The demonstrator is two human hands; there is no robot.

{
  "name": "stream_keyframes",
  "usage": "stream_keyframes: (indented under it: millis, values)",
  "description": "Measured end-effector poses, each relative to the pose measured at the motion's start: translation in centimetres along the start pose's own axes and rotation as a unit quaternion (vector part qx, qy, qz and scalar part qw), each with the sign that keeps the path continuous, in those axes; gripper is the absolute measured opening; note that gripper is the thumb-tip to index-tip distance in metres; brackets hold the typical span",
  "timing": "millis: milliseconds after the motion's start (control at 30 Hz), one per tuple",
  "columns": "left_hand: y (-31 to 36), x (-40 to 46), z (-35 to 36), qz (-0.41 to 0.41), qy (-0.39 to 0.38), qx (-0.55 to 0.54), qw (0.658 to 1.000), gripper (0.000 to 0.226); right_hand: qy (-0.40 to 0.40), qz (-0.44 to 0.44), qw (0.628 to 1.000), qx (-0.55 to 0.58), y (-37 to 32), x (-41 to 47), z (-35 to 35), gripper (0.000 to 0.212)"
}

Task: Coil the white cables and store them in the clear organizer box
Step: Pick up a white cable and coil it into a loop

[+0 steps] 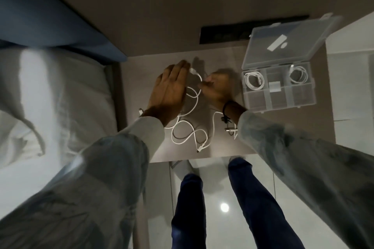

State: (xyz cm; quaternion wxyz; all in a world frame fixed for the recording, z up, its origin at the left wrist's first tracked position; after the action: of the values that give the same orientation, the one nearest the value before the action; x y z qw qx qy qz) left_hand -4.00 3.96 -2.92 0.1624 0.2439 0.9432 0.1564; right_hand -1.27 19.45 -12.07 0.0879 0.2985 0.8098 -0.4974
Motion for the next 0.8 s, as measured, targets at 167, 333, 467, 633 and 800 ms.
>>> stream_keyframes:
  millis: [167, 333, 467, 633, 800]
  values:
    - [1.4, -1.0, -8.2, 0.078, -0.059, 0.026, 0.995, 0.053, -0.041, -0.205, 0.978, -0.022, -10.5, -5.7, -4.3, 0.003]
    - [3.9, -4.0, -21.2, 0.064, -0.052, 0.026, 0.996, 0.017, -0.049, -0.283, 0.958, 0.0, -21.4, -11.6, -9.0, 0.006]
    - [5.9, -6.5, -31.8, -0.021, -0.061, -0.03, 0.997, 0.017, -0.052, -0.29, 0.955, 0.012, -30.2, -15.7, -11.0, 0.01]
    - [7.6, -10.1, -41.9, -0.127, -0.006, -0.575, 0.809, 0.034, -0.027, -0.271, 0.962, 0.013, -37.5, -18.6, -12.6, 0.02]
    - [8.5, -11.8, -47.9, -0.097, 0.035, -0.817, 0.567, 0.032, -0.075, -0.261, 0.962, 0.027, -41.7, -21.6, -12.4, 0.016]
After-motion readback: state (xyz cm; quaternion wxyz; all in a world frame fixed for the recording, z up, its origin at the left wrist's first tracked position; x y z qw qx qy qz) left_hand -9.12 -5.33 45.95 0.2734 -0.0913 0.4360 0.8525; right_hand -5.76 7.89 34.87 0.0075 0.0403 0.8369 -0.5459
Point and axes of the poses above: each hand's wrist, its own x-axis towards the middle knuckle, its own z-axis out of the palm, y = z × x, the point moved 5 cm from there along x, towards the middle knuckle, and after that the axes turned 1 degree about -z, right-handed, at the moved point
